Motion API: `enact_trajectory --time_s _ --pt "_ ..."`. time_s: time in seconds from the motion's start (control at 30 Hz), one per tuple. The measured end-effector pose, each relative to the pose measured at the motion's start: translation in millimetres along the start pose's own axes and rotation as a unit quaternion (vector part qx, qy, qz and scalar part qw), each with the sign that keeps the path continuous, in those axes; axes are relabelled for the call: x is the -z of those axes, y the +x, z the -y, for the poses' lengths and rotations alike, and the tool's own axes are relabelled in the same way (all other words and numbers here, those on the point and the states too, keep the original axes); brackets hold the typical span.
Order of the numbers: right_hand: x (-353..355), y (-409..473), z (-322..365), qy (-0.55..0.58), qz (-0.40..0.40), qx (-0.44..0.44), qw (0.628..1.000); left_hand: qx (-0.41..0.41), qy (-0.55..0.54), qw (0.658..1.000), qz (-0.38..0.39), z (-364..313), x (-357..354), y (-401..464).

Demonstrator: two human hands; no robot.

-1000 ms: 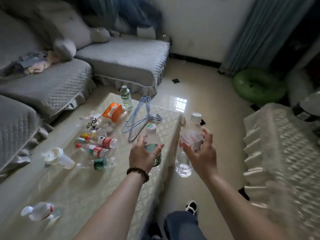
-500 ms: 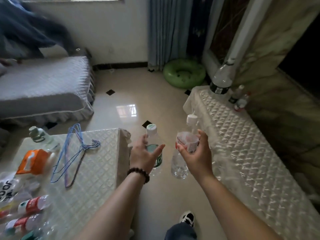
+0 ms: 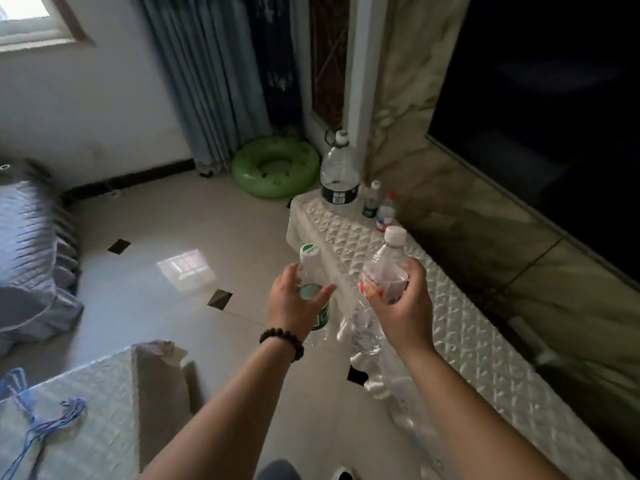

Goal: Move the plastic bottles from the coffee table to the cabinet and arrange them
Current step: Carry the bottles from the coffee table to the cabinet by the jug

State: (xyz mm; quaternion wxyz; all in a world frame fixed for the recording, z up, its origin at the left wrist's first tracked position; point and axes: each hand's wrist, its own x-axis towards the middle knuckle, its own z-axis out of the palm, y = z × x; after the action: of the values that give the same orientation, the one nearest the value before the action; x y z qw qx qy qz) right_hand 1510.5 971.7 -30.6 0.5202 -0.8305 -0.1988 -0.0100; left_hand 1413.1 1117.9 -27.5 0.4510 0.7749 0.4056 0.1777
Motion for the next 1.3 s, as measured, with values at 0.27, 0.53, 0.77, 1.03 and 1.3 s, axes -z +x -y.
enact_trajectory --time_s 0.27,0.53,0.77,1.03,1.3 --pt "6 66 -53 -0.019 -0.041 -0.088 0.995 -0.014 0.015 0.998 0.065 -27 -67 74" --pt "-39 161 -80 -0.055 -0.103 -0.108 0.987 -0.036 0.037 0.990 0.134 -45 -115 204" --pt "-82 240 -95 -0.086 -0.125 -0.175 0.973 -0.035 0.060 0.978 0.199 -51 -148 314" --pt "-97 293 -126 -0.101 -0.146 -0.242 0.954 -0.022 0.069 0.969 0.236 -43 -194 383" --pt "-89 326 -182 -0.098 -0.138 -0.280 0.945 -0.020 0.061 0.964 0.256 -26 -263 407"
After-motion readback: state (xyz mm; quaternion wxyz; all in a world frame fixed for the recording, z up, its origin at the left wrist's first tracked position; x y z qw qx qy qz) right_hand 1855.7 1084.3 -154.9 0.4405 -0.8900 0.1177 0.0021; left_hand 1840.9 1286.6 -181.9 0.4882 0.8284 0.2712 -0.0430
